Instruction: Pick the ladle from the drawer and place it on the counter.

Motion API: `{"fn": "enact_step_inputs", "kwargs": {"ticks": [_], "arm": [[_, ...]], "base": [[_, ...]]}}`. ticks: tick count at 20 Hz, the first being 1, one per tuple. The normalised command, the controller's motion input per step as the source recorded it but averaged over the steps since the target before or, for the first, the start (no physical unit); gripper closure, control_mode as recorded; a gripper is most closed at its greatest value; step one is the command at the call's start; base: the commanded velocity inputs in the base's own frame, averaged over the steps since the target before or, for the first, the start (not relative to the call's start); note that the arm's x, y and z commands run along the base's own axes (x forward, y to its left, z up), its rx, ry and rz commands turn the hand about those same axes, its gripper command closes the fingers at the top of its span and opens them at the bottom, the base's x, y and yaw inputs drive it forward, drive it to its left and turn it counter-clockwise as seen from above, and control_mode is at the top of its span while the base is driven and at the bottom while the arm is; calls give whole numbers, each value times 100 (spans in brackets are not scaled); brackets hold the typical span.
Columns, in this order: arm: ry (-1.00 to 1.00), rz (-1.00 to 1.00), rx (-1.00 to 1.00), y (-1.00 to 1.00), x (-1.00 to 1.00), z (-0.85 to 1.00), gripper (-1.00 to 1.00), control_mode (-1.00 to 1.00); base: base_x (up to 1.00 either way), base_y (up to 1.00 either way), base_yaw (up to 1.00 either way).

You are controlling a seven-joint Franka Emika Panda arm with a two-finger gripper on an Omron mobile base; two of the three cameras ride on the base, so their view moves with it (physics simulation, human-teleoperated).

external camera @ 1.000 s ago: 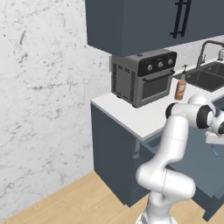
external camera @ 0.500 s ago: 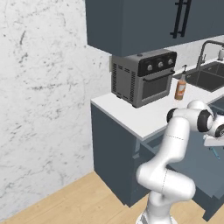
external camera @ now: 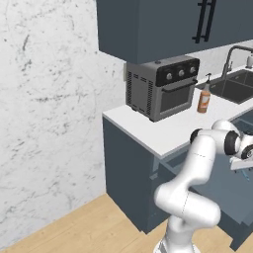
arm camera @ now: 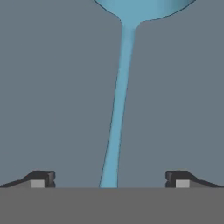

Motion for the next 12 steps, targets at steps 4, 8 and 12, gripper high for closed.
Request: {"fn": "enact_step_inputs", "kwargs": {"ticks": [4, 8, 12], "arm": [[0, 16, 0, -49, 0, -58, 100, -100], [0, 6, 1, -18, 0, -30, 100, -100], [0, 2, -3, 0, 0, -16, 100, -100]], "base": [[0, 0, 0], [0, 0, 0], [0, 0, 0]]}}
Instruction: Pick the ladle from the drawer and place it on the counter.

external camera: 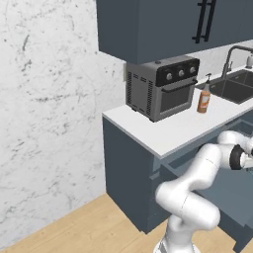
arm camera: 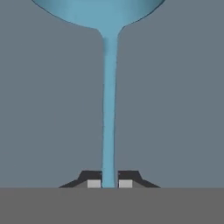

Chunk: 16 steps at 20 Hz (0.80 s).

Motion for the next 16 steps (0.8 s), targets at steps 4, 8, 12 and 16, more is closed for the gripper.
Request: {"fn": "enact_step_inputs", "kwargs": {"ticks": [4, 8, 12, 16], "arm": [[3, 2, -15, 3, 0, -32, 100, -100], [-9, -2, -2, 13, -14, 34, 100, -100], [-18, -7, 0, 27, -14, 100, 100, -100], [-22, -4, 0, 51, -3, 100, 100, -100]], "base": [[0, 0, 0], [0, 0, 0], [0, 0, 0], [0, 0, 0]]}}
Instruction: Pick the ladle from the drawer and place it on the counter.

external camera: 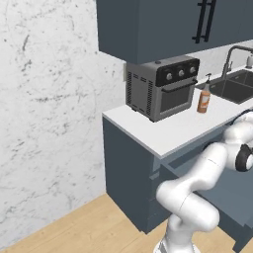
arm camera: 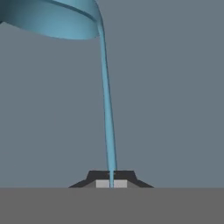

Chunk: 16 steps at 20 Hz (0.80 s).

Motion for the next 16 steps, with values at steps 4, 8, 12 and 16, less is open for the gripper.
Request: {"fn": "enact_step_inputs", "kwargs": {"ticks": [4, 8, 12, 16], "arm": [[-26, -4, -1, 97, 0, 100, 100, -100], [-32, -8, -2, 100, 7, 95, 100, -100], [-30, -13, -10, 100, 39, 64, 100, -100], [-13, -15, -17, 100, 60, 13, 100, -100]], "base": [[0, 0, 0], [0, 0, 0], [0, 0, 0], [0, 0, 0]]}}
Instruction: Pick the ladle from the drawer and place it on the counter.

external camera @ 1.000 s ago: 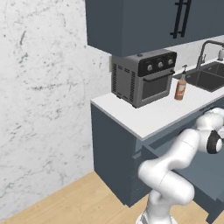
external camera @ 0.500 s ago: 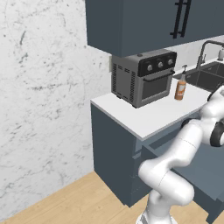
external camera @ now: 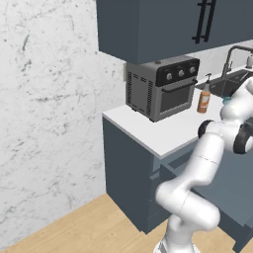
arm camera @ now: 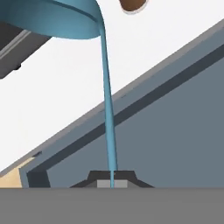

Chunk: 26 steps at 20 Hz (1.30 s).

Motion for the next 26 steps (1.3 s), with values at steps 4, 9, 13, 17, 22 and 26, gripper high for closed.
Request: {"fn": "enact_step_inputs", "kwargs": {"ticks": [4, 9, 13, 17, 22, 26], "arm": [[0, -16, -23, 100, 82, -2, 100, -100], [15, -10, -29, 98, 84, -13, 100, -100], [15, 3, -10, 34, 1, -28, 100, -100], [11, 4, 0, 23, 0, -49, 100, -100], [5, 2, 0, 24, 16, -50, 100, -100], [0, 0, 0, 45, 69, -17, 100, -100]], "base": [[0, 0, 0], [0, 0, 0], [0, 0, 0], [0, 0, 0], [0, 0, 0], [0, 0, 0]]}}
